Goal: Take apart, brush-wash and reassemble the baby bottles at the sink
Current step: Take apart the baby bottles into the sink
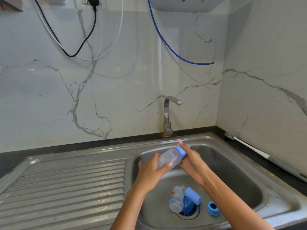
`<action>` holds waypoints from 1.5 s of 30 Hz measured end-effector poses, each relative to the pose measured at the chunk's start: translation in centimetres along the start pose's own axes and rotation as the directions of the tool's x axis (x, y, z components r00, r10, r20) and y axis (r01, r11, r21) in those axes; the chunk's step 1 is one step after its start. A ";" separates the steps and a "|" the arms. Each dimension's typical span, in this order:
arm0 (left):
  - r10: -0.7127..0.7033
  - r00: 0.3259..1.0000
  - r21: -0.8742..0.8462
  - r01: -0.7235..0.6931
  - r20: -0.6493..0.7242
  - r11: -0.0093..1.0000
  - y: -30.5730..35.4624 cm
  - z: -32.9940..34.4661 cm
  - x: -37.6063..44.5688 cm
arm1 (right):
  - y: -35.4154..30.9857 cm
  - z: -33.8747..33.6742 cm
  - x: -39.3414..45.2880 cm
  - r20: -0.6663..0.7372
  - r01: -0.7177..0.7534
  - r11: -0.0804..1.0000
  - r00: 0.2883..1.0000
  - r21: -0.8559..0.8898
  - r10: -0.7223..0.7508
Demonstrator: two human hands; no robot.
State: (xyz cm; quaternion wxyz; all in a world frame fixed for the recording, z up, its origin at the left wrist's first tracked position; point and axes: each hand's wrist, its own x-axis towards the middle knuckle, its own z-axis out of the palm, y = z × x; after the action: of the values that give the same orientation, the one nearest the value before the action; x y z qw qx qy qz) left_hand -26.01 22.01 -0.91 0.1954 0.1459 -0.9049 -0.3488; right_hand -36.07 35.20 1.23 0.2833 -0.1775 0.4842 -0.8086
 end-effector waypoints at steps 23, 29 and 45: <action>0.042 0.974 -0.741 0.142 0.223 0.656 1.1 0.4 -0.1 | -1.5 -0.5 0.5 0.172 0.056 0.998 0.983 0.010 -0.057; 0.015 0.999 -0.490 0.001 0.029 0.872 0.1 0.2 0.1 | -0.6 -0.8 0.0 -0.121 -0.040 0.973 0.993 -0.225 0.013; 0.015 0.995 -0.707 0.056 0.095 0.705 0.9 -0.9 -0.2 | -2.2 -0.4 -0.5 0.116 0.202 0.913 0.978 -0.353 -0.172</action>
State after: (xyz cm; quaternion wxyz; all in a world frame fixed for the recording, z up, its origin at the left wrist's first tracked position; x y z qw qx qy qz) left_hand -25.52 22.20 0.24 0.1900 0.0533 -0.7079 -0.6782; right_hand -36.51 36.62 2.97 0.1866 -0.3055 0.5940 -0.7205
